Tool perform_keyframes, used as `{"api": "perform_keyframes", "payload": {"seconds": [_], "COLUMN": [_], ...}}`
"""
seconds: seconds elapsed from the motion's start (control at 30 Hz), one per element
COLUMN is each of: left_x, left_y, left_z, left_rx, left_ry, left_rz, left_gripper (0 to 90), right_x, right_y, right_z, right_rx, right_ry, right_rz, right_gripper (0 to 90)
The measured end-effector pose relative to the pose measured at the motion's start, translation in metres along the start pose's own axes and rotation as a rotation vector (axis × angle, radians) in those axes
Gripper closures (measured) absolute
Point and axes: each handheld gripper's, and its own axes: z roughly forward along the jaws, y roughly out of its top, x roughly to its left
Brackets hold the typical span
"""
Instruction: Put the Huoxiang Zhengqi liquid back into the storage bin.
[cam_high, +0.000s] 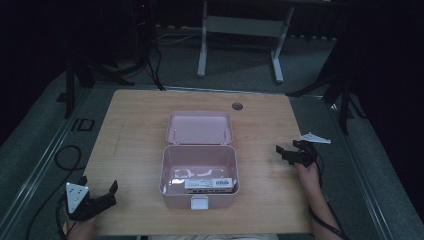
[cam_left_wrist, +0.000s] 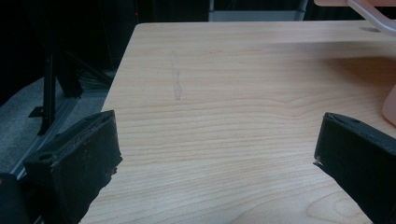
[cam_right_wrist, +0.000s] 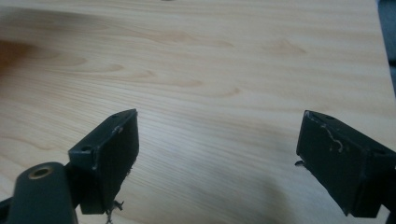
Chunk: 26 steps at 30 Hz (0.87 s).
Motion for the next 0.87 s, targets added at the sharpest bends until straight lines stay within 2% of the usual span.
{"api": "perform_keyframes", "payload": {"seconds": [0.07, 0.17, 0.3, 0.47, 0.53, 0.67, 0.87], "left_x": [0.0, 0.0, 0.0, 0.0, 0.0, 0.0, 0.0], "left_y": [0.0, 0.0, 0.0, 0.0, 0.0, 0.0, 0.0], "left_z": [0.0, 0.0, 0.0, 0.0, 0.0, 0.0, 0.0], "left_rx": [0.0, 0.001, 0.001, 0.0, 0.0, 0.001, 0.0], "left_ry": [-0.001, -0.001, -0.002, -0.004, -0.004, -0.005, -0.005], "left_rz": [0.0, -0.001, -0.001, 0.002, 0.001, 0.001, 0.001], "left_gripper": [0.3, 0.3, 0.3, 0.3, 0.3, 0.3, 0.3], "right_x": [-0.004, -0.006, -0.012, -0.019, -0.022, -0.023, -0.022], "right_y": [-0.003, -0.004, -0.005, -0.009, -0.011, -0.012, -0.012], "right_z": [0.001, 0.001, -0.002, -0.005, -0.005, -0.005, -0.002], "right_rx": [0.018, 0.034, 0.015, 0.007, 0.005, 0.008, 0.033], "right_ry": [-0.022, -0.044, -0.071, -0.128, -0.126, -0.115, -0.117], "right_rz": [0.021, 0.021, 0.063, 0.122, 0.152, 0.167, 0.147], "right_gripper": [12.8, 12.8, 12.8, 12.8, 12.8, 12.8, 12.8]}}
